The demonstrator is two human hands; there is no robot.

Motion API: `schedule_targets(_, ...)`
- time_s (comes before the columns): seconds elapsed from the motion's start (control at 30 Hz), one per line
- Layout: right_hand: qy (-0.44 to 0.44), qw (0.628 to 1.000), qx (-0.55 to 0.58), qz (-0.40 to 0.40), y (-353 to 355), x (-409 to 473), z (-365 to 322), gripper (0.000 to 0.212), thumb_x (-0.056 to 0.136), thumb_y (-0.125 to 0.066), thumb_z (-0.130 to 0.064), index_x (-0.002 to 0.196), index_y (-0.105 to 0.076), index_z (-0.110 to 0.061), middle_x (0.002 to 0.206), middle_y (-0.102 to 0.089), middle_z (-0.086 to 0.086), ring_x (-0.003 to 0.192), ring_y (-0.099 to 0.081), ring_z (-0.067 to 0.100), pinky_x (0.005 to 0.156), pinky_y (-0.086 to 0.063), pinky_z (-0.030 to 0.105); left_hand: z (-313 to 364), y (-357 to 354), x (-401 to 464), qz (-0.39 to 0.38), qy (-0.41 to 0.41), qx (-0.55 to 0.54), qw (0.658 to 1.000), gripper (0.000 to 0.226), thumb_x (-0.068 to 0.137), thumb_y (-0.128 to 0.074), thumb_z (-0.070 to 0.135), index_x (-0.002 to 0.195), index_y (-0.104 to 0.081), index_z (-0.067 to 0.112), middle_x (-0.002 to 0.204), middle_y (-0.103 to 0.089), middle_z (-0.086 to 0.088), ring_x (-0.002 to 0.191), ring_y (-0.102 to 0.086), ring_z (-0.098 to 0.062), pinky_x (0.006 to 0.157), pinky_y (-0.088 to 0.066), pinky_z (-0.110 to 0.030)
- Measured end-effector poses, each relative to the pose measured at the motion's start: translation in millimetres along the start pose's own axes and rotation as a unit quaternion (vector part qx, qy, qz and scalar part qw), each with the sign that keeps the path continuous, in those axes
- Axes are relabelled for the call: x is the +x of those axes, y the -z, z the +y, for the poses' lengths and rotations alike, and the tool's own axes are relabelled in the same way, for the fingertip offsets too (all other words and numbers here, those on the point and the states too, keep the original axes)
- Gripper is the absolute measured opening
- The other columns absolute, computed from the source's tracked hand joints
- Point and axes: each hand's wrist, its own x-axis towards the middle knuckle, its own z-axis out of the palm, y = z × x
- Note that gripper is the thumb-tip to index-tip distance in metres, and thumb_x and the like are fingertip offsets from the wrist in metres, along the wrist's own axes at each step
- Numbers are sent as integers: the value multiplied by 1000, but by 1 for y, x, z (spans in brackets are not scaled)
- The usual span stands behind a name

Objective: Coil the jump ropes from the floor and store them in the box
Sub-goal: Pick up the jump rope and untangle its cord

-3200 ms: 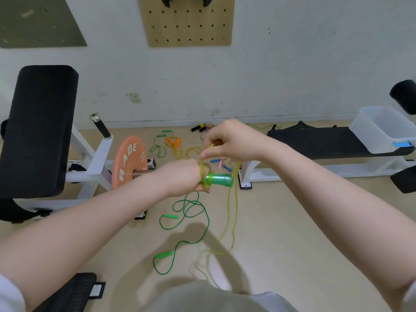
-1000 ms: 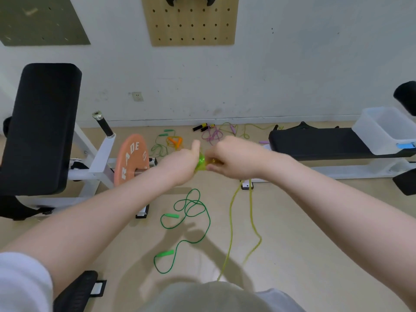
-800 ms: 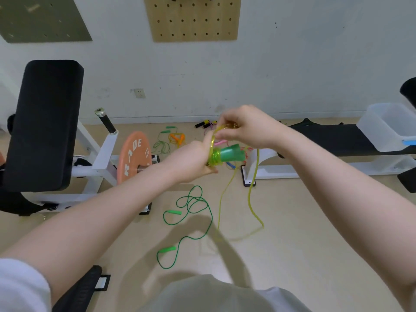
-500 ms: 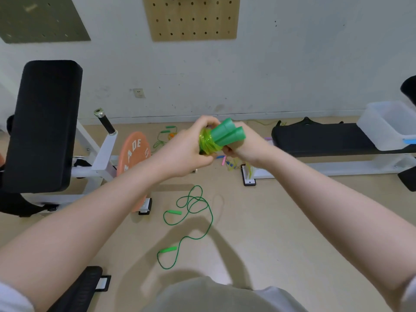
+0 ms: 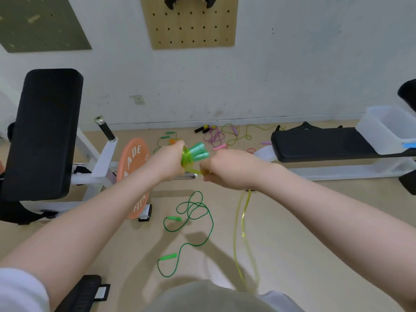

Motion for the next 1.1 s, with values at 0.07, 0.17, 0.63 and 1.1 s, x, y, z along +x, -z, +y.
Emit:
schedule_targets(0.07, 12, 999, -1, 34, 15, -1, 3, 29, 97, -42, -33, 109, -57, -12, 84, -49, 6, 87, -54, 29, 61, -31, 30, -1, -10, -1, -41, -26, 34, 998, 31, 76, -62, 10, 98, -41, 13, 79, -57, -6, 71, -52, -23, 56, -41, -30)
schedule_targets(0.17, 9, 995, 51, 85, 27, 3, 18, 25, 93, -51, -34, 99, -64, -13, 75, -51, 0, 76, -46, 21, 62, -33, 27, 13, -15, -4, -57, -108, 86, 989, 24, 79, -59, 13, 99, -45, 15, 67, -46, 3, 69, -51, -22, 58, -42, -29)
schedule_targets(0.63, -52, 708, 694, 121, -9, 19, 52, 33, 75, -41, -4, 67, -59, -30, 56, -40, -3, 48, -29, 8, 49, -17, 21, 52, 29, -25, 63, -136, -238, 960, 87, 72, -79, 21, 142, -27, 26, 99, -53, 9, 88, -52, -10, 66, -36, -8)
schedule_targets(1.1, -56, 987, 144, -35, -10, 5, 11, 13, 100, -36, -20, 90, -42, -13, 80, -42, 4, 78, -42, 26, 63, -23, 26, 23, 7, 4, 68, -23, -157, 985, 20, 75, -62, 6, 87, -50, 15, 71, -56, 3, 67, -53, -15, 55, -38, -21)
